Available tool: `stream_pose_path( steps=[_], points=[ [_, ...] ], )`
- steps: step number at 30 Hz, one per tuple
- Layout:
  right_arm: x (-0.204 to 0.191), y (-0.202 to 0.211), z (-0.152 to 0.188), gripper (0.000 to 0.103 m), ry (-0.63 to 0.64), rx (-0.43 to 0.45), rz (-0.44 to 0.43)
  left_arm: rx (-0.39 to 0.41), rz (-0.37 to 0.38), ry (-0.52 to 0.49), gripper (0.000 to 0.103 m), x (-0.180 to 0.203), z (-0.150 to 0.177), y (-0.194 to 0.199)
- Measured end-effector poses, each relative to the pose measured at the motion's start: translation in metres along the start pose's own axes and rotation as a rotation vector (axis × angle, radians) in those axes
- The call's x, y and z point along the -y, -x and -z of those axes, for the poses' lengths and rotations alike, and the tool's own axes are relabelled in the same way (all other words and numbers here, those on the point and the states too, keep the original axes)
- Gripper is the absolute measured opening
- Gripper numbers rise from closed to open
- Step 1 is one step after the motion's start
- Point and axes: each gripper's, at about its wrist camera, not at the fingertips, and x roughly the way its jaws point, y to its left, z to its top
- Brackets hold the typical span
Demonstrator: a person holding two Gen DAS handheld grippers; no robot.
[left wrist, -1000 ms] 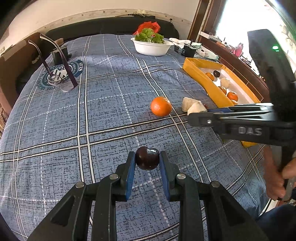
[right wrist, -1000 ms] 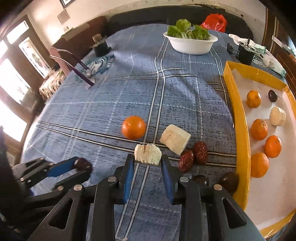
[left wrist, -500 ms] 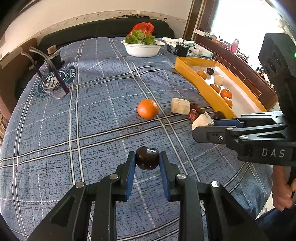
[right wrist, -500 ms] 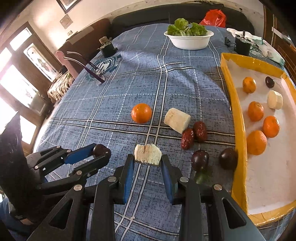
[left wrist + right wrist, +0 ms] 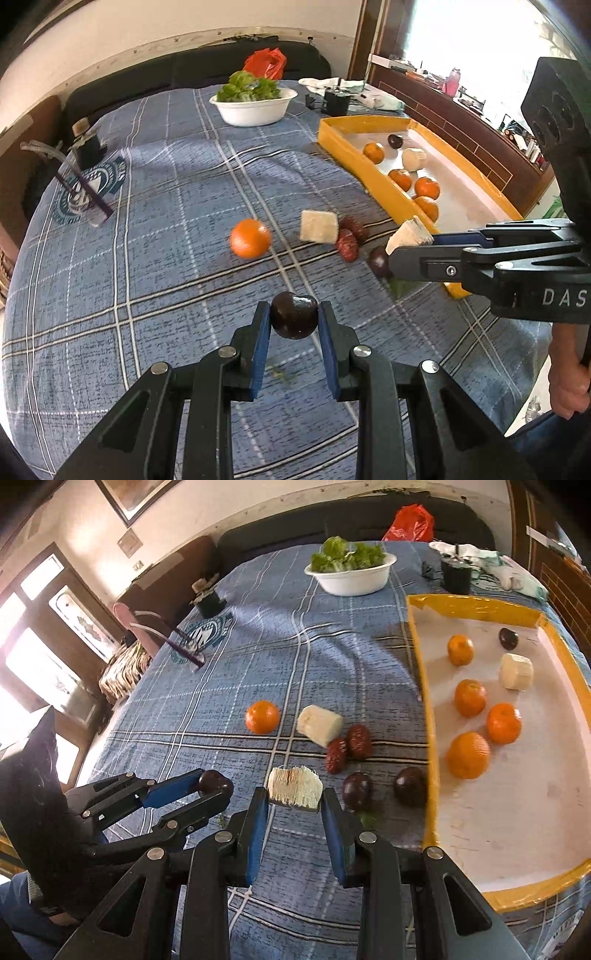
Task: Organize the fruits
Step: 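Carry the plum in the left tool and white cube in the right tool into the tray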
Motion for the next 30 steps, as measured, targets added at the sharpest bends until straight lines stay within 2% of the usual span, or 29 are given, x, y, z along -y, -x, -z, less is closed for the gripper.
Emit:
stream_pose_path(
  steps=[9,20,30],
  points=[
    [0.034,0.03,0.001,0.032,-0.073,0.05,0.016,0.029,0.035,-0.053,0.025,0.034,-0.026,0.001],
    [0.102,0.059,0.013,0.032,-0.213,0.079,0.081,0.037,0.111,-0.121,0.025,0.093,-0.051,-0.011],
    [0.154,0.069,0.023,0.032,-0.274,0.043,0.115,0.005,0.178,-0.181,0.025,0.153,-0.062,-0.04]
  ],
)
